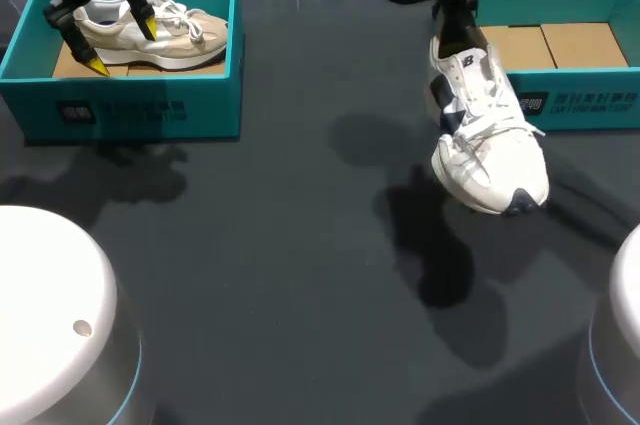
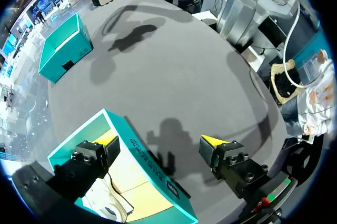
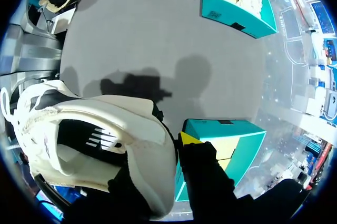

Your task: Take the shoe out of the shoebox, open the shoe tongue, remove and reinsert the insole, then place the shoe into the shoebox

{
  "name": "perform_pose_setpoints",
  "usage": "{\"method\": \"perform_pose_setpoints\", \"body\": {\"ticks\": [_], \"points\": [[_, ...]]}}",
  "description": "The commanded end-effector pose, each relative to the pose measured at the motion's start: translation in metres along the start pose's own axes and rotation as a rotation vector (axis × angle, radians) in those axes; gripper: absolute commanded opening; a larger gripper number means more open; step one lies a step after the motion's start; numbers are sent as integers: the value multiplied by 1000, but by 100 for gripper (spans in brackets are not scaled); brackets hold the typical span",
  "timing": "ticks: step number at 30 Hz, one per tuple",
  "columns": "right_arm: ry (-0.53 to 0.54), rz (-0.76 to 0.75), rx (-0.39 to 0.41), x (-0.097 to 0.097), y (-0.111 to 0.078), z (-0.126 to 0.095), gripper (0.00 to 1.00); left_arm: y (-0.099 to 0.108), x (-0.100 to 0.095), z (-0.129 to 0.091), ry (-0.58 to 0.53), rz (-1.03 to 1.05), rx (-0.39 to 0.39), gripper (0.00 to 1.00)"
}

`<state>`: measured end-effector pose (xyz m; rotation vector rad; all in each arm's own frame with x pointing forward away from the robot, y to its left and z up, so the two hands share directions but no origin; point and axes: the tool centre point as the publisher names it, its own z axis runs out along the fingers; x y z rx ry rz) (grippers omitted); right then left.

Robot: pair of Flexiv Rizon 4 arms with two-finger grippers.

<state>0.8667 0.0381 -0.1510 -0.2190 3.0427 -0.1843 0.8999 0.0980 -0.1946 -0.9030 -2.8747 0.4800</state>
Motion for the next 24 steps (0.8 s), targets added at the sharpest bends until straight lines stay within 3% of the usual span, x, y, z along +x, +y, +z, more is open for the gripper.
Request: {"method": "perform_pose_setpoints", "body": {"ticks": [1,9,14,24], "points": [[-3,-1,-7,2,-3,0,0,0,0,0,2,1,-2,100],[-4,3,-2,-1,-6,-1,0,0,0,0,2,1,-2,100],[-19,62,42,-22,-42,-10,0,0,0,0,2,1,-2,100],[-17,32,38,-64,-121,2,0,0,0,0,2,1,-2,100]]}}
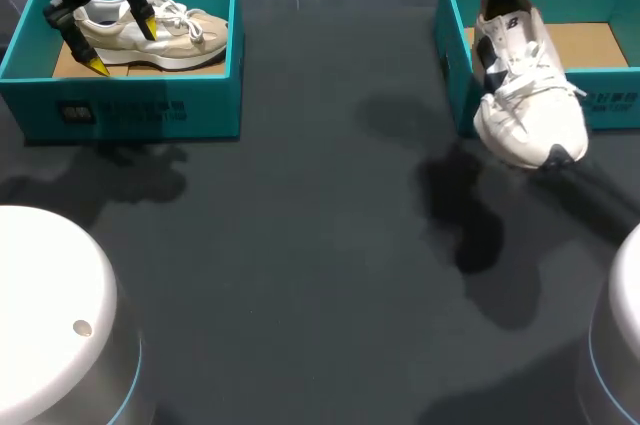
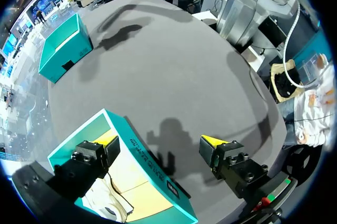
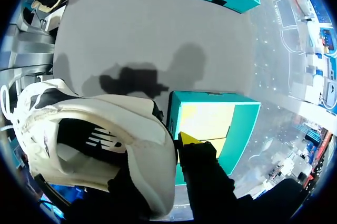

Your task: Take the shoe out of the shoebox, open the shoe tongue, remove and reinsert the insole, then place the shoe into the shoebox

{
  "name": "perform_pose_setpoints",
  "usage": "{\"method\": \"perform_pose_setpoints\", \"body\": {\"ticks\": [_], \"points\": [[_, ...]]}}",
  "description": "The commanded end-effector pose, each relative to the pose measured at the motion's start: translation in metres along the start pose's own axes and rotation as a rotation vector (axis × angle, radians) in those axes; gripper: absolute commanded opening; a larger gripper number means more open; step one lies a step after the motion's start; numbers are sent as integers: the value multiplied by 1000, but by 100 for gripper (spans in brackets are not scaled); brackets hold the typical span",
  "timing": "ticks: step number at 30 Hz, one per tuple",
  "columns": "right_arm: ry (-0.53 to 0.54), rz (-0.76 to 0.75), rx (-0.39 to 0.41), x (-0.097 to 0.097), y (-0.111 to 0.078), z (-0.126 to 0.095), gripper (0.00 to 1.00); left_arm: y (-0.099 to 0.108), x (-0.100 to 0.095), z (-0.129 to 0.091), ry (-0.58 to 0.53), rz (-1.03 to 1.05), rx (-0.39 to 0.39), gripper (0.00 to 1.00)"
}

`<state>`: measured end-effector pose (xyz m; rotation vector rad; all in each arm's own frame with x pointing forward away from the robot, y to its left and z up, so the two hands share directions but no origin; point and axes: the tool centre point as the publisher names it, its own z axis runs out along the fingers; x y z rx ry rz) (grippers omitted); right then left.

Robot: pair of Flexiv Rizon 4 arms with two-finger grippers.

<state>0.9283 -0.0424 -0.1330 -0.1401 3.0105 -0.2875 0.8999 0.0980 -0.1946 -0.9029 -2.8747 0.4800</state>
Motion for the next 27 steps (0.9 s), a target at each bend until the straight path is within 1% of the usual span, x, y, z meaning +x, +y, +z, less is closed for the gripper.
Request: {"method": "perform_pose_setpoints", "body": {"ticks": [1,9,10,13,16,27], "points": [[2,-21,-35,-19,-39,8,0,0,0,0,2,1,-2,100],[-34,-74,-50,-49,-107,15,0,0,0,0,2,1,-2,100],[-44,-81,-53,-53,-118,16,0,0,0,0,2,1,-2,100],[-64,-98,-54,-66,-143,18,0,0,0,0,2,1,-2,100],[-49,-98,-40,-79,-161,25,0,0,0,0,2,1,-2,100],[-49,-98,-40,-79,-161,25,0,0,0,0,2,1,-2,100]]}}
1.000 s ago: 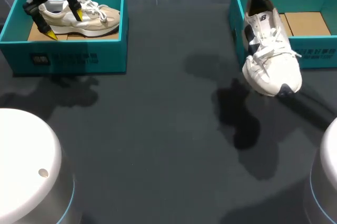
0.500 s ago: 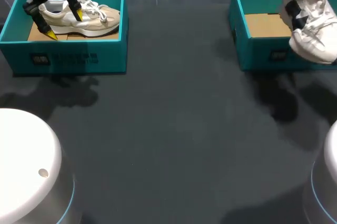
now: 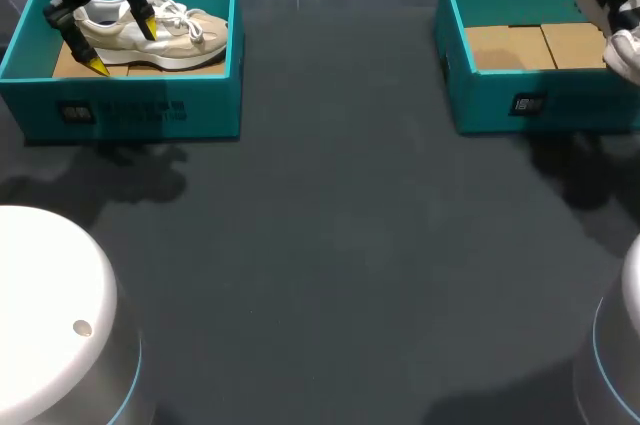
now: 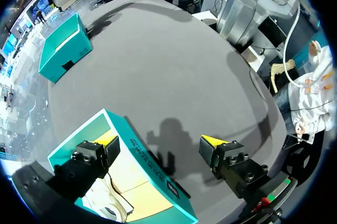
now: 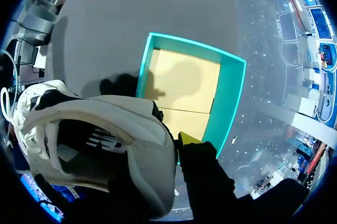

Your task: Take the shoe out of the shoebox, open the shoe tongue, remove and reinsert the insole, then place the shoe into the shoebox

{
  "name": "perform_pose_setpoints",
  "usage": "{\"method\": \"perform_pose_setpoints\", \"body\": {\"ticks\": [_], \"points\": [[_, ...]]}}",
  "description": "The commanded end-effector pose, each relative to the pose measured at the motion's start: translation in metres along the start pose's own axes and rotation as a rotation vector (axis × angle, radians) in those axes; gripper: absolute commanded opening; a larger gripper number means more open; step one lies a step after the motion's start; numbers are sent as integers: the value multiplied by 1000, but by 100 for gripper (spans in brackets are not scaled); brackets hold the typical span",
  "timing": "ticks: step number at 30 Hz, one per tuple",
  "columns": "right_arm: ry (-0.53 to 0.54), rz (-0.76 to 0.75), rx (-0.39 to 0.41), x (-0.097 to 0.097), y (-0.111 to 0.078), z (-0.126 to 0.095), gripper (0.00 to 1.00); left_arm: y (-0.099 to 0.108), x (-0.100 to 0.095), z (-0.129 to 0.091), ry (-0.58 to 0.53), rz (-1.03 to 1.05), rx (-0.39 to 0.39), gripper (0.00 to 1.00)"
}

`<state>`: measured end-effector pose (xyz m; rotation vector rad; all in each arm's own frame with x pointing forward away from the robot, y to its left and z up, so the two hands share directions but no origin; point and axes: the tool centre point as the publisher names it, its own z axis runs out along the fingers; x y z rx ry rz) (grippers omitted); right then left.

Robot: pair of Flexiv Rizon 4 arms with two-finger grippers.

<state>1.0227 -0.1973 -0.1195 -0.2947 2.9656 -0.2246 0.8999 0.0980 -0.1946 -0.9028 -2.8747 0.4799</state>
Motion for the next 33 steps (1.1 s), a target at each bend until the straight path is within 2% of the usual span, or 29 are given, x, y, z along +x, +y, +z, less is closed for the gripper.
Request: {"method": "perform_pose_setpoints", "body": {"ticks": [1,4,10,19,33], "points": [[2,0,3,0,1,-2,0,0,0,0,2,1,-2,100],[-3,-1,1,-5,-3,-1,0,0,0,0,2,1,-2,100],[-34,-67,26,-44,-30,5,0,0,0,0,2,1,-2,100],[-37,-105,-9,-92,-71,21,0,0,0,0,2,1,-2,100],[-37,-105,-9,-92,-71,21,0,0,0,0,2,1,-2,100]]}}
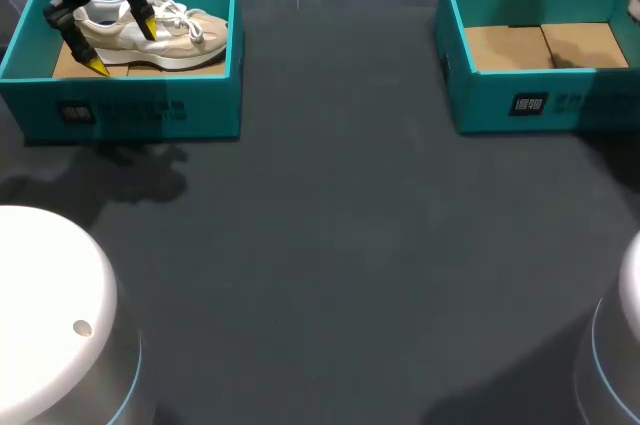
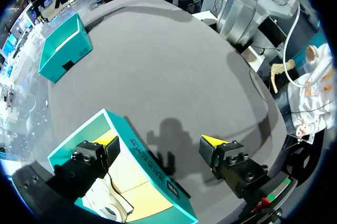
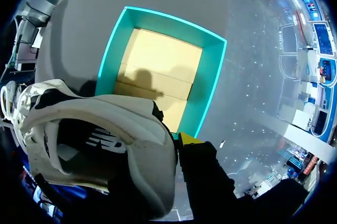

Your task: Take the shoe out of the shoebox, open the shoe tongue, remove and reinsert the insole, then place the shoe into the shoebox

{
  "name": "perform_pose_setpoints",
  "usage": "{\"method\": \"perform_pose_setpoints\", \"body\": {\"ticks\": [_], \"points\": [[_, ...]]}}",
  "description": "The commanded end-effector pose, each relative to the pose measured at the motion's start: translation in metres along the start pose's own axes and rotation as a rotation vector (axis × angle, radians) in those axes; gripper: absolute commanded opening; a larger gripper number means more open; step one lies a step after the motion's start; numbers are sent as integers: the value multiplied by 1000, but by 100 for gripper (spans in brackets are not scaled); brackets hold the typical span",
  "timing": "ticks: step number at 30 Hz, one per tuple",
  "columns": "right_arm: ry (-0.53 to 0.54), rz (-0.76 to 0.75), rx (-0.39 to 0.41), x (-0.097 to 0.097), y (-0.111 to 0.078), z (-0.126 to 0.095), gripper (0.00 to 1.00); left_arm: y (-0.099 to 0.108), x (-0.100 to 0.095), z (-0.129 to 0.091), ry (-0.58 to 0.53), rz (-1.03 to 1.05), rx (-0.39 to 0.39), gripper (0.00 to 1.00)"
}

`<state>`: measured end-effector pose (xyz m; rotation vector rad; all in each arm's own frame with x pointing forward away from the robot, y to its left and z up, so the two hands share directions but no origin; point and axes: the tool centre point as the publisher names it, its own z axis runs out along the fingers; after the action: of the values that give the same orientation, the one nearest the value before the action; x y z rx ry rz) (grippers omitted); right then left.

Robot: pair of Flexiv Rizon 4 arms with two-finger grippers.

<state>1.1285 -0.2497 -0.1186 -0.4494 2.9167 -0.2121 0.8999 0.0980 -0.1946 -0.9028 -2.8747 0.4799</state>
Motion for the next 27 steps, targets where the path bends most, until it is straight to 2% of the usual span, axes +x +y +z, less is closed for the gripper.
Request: {"method": "perform_pose_setpoints", "body": {"ticks": [1,9,17,20,24,27], "points": [[-16,9,-9,-2,-3,1,0,0,0,0,2,1,-2,100],[-103,4,-24,-30,-21,24,0,0,0,0,2,1,-2,100],[-75,2,-29,-39,-29,44,0,0,0,0,2,1,-2,100],[-54,101,-21,-35,-35,47,0,0,0,0,2,1,-2,100],[-34,352,-15,-17,-49,51,0,0,0,0,2,1,-2,100],[-15,485,-1,-1,-55,52,0,0,0,0,2,1,-2,100]]}}
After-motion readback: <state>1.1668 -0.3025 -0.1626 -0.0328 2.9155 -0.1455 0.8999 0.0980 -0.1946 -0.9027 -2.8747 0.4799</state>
